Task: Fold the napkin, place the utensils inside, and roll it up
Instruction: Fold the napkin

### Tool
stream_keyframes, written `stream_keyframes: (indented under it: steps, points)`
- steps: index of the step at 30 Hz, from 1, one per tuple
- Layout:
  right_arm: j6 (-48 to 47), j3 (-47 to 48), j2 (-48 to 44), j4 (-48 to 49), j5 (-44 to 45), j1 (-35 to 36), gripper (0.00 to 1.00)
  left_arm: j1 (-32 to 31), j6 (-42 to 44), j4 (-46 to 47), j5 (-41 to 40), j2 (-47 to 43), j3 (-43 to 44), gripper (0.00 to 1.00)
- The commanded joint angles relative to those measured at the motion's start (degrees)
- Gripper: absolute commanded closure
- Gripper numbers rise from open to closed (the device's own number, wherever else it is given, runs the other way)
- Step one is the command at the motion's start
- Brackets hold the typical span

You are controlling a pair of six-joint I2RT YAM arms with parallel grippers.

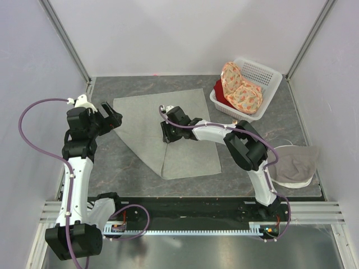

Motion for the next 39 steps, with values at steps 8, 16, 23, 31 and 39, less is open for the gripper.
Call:
stream_keyframes:
  steps: [8, 16, 23, 31, 39]
  points:
    - [-3.2, 4.1, 3.0, -1.4, 1.5, -0.1, 0.64, 0.1, 1.3, 2.7, 1.8, 0.1, -0.1, 0.0]
    - [-4.1, 4.7, 2.6, -1.7, 1.4, 0.4, 0.88, 0.2, 1.0, 2.7, 2.4, 0.6, 0.0, 0.0]
    - [-3.9, 4.0, 1.0, -1.6, 2.0, 3.1, 1.0, 0.1, 0.9, 2.7, 2.7, 0.6, 0.0, 0.0]
    - [-0.7, 1.6, -4.0, -0.4, 5.5, 10.9, 1.0, 0.2, 0.7, 2.8, 3.1, 0.4, 0.1, 0.0]
    - [-1.8, 3.8, -6.5, -0.5, 9.4, 12.1, 1.0, 0.3, 0.7, 2.8, 3.0, 0.0, -0.1, 0.0]
